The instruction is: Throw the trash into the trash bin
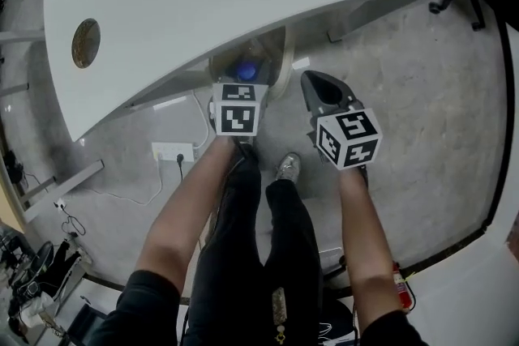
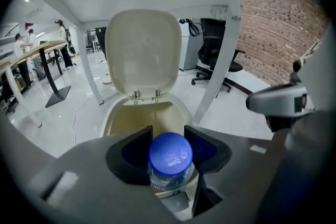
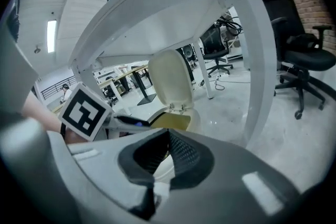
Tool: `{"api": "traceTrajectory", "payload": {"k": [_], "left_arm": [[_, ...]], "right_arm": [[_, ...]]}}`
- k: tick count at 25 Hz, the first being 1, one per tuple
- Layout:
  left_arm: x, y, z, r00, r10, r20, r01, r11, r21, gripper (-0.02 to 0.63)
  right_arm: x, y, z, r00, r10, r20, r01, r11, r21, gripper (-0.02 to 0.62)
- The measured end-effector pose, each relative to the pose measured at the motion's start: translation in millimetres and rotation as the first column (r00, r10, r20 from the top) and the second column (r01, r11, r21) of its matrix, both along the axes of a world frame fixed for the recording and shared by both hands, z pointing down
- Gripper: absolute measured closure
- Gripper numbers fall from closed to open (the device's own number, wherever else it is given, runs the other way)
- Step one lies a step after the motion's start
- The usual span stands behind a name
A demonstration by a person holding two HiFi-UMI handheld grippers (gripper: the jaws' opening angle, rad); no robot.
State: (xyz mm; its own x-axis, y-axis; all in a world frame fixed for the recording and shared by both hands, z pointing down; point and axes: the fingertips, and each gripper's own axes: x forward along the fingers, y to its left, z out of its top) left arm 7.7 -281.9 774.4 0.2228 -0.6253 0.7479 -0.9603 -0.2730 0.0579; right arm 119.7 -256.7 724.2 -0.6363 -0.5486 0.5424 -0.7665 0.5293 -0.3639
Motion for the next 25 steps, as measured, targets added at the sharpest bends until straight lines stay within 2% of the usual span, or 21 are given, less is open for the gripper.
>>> {"api": "traceTrajectory", "payload": {"k": [2, 4, 6, 9, 12, 15, 17, 23, 25], "left_arm": [[-0.9, 3.3, 14.4, 0.999, 0.037, 0.004, -0.036, 0.998, -0.06, 0.394], [-0.5, 5.7, 23.1, 0.997, 0.08, -0.001, -0.08, 0.992, -0.098, 0.312], [-0.7, 10.6, 27.4, 0.993, 0.116, -0.01, -0.116, 0.985, -0.129, 0.276], [-4.8, 8.7, 19.9, 0.99, 0.138, -0.027, -0.14, 0.98, -0.139, 0.264], [-7.1, 4.1, 7.5, 0.988, 0.143, -0.05, -0.149, 0.98, -0.129, 0.264], [-4.2, 4.9, 2.1, 0.986, 0.145, -0.081, -0.155, 0.979, -0.13, 0.265], [-4.2, 4.7, -1.5, 0.985, 0.149, -0.083, -0.158, 0.98, -0.124, 0.27], [-9.3, 10.8, -7.6, 0.986, 0.147, -0.074, -0.155, 0.982, -0.112, 0.29], [-6.4, 11.8, -10.9, 0.985, 0.155, -0.076, -0.162, 0.982, -0.097, 0.29]], "right_arm": [[-3.1, -19.6, -1.5, 1.0, 0.004, 0.008, -0.005, 1.0, 0.025, 0.582], [-8.0, -45.3, -4.8, 0.999, 0.022, 0.033, -0.023, 0.999, 0.041, 0.502], [-13.9, -71.9, -6.6, 0.998, 0.034, 0.062, -0.037, 0.998, 0.057, 0.429], [-21.8, -116.7, -7.4, 0.992, 0.043, 0.116, -0.051, 0.996, 0.07, 0.331], [-25.7, -161.1, -12.6, 0.985, 0.047, 0.168, -0.064, 0.993, 0.098, 0.265], [-29.1, -193.4, -24.1, 0.973, 0.045, 0.227, -0.076, 0.989, 0.13, 0.261], [-37.5, -201.6, -33.9, 0.966, 0.011, 0.258, -0.054, 0.985, 0.162, 0.261], [-68.6, -197.2, -57.5, 0.941, -0.135, 0.309, 0.049, 0.961, 0.271, 0.262], [-71.8, -191.0, -56.7, 0.937, -0.157, 0.314, 0.06, 0.953, 0.296, 0.288]]}}
